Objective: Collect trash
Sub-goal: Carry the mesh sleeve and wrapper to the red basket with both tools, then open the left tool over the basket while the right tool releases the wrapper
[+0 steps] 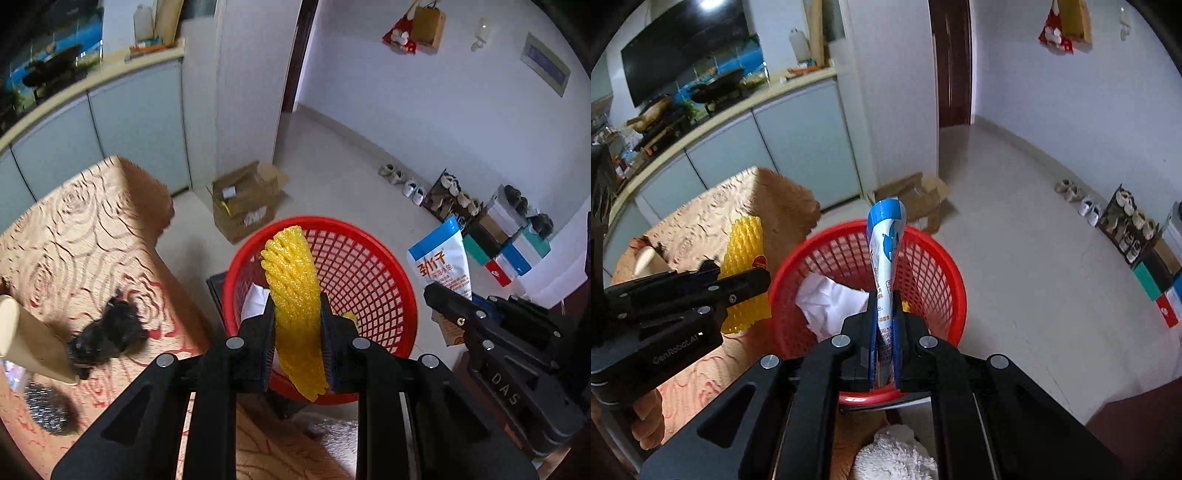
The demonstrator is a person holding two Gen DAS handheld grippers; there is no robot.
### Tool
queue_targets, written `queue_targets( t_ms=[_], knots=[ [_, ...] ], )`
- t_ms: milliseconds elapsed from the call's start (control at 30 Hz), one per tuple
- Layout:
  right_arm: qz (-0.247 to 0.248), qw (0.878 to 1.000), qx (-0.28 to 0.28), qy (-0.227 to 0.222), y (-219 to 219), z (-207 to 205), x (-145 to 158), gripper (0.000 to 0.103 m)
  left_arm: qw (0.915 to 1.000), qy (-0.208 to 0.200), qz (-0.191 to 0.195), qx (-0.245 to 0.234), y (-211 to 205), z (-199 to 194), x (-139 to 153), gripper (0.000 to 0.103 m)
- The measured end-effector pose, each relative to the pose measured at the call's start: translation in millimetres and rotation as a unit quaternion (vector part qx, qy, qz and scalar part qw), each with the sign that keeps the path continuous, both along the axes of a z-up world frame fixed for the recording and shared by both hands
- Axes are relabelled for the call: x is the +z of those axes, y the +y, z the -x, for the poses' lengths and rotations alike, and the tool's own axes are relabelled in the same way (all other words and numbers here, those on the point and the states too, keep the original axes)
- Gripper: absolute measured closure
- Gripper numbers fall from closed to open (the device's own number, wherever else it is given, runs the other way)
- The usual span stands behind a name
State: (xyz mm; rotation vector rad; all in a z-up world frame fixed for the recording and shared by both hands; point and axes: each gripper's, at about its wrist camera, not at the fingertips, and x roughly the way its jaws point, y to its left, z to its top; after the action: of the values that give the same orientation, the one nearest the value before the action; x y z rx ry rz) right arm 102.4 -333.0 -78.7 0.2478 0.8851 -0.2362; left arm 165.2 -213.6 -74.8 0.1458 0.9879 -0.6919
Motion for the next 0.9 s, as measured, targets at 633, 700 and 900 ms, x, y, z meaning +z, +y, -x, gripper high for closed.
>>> queue_targets(
  t_ms=[633, 700, 900],
  knots=[
    [-0.011, 0.999, 0.01, 0.048, 1, -23, -46, 0.074, 0.9995, 0.021, -0.021, -0.007, -17, -12, -28, 0.053],
    [-0.009, 0.999, 0.011, 0.045, 2, -22, -44, 0.072, 0.9995, 0.019, -0.022, -0.008, -16, -11, -27, 0.049],
    [-0.006, 0.999, 0.014, 0.04, 2, -18, -38, 0.061, 0.9997, 0.016, -0.018, -0.009, -12, -10, -21, 0.042]
  ],
)
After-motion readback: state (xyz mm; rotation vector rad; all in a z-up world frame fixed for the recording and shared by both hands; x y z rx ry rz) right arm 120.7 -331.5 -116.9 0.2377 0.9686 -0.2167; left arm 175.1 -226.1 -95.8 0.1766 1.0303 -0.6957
